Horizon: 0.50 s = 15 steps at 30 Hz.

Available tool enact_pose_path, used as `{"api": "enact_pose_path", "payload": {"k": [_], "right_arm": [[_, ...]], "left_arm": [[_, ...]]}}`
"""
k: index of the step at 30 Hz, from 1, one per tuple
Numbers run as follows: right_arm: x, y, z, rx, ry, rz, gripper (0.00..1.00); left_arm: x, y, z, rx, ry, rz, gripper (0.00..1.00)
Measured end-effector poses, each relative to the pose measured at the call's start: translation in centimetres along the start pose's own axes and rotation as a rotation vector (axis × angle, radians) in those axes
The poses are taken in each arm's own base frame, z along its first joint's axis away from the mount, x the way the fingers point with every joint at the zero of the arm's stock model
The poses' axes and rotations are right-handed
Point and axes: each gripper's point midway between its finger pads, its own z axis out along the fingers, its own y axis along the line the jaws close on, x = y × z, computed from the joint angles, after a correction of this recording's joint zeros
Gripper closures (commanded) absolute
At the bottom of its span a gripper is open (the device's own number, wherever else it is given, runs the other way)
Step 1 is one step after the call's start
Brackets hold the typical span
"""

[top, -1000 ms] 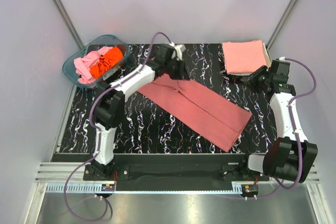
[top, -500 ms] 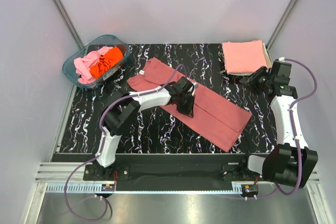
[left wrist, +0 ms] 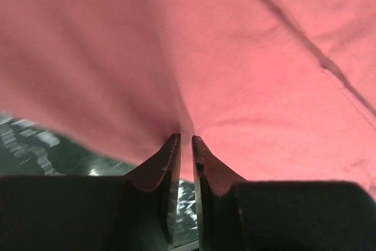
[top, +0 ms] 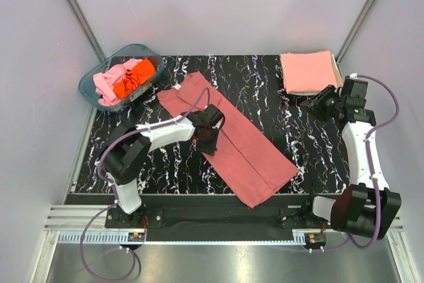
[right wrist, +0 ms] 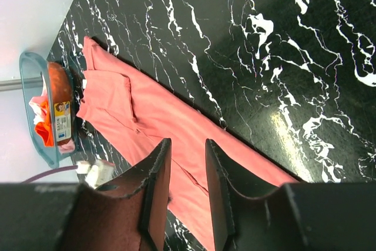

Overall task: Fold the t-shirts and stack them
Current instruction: Fold the tshirt

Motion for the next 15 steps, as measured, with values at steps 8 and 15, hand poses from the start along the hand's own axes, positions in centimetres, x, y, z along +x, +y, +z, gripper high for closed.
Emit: {"api": "enact_pose_path", "payload": {"k": [8, 15], "right_arm": [[0.3, 0.0, -0.1, -0.003, 0.013, -0.001, 0.62], [0.5, 0.3, -0.1, -0.018, 0.025, -0.001, 0.61]], "left_arm": [[-9.8, 5.9, -5.1, -0.072, -0.192, -0.167, 0.81], [-18.5, 10.9, -5.7, -0.140, -0.331, -0.246, 0.82]]}}
